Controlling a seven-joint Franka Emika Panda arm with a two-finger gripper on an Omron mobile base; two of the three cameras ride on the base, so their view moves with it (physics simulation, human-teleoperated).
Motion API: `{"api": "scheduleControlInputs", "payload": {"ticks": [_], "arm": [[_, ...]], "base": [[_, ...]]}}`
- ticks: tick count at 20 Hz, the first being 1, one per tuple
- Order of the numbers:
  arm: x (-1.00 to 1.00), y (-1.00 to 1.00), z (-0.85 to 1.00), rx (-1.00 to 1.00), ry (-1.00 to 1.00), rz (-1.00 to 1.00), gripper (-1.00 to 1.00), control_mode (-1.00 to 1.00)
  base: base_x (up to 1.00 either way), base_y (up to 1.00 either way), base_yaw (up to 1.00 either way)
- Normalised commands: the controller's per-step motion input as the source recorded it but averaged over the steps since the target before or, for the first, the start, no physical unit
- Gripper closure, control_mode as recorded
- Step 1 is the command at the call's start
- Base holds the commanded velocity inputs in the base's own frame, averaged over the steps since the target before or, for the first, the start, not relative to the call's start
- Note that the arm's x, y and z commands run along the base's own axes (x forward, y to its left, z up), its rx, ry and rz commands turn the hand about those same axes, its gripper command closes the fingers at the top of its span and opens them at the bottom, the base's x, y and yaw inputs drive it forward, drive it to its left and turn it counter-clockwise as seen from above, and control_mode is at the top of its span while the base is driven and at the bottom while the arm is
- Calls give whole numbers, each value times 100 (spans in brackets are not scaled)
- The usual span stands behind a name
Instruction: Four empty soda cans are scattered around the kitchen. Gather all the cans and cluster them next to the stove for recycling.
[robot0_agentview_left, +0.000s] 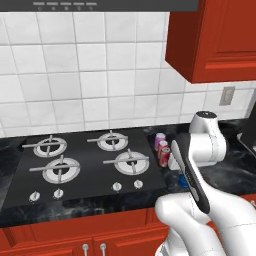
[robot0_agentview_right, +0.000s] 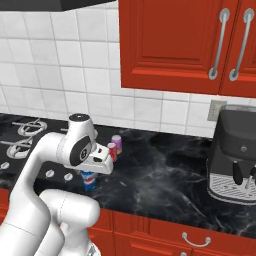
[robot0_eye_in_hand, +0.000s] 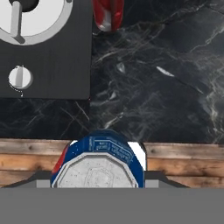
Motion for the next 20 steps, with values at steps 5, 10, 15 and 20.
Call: {"api": "scheduleControlInputs", "payload": {"ticks": [5,10,15,20], "arm": [[26,-1,-1,0,0,1,100,-100],[27,-11,0,2,0,2,100,-100],[15,-17,-3,2,0,5,100,-100],[20,-4,-1,0,0,3,100,-100]], "base": [[0,0,0],[0,0,0],[0,0,0],[0,0,0]]}}
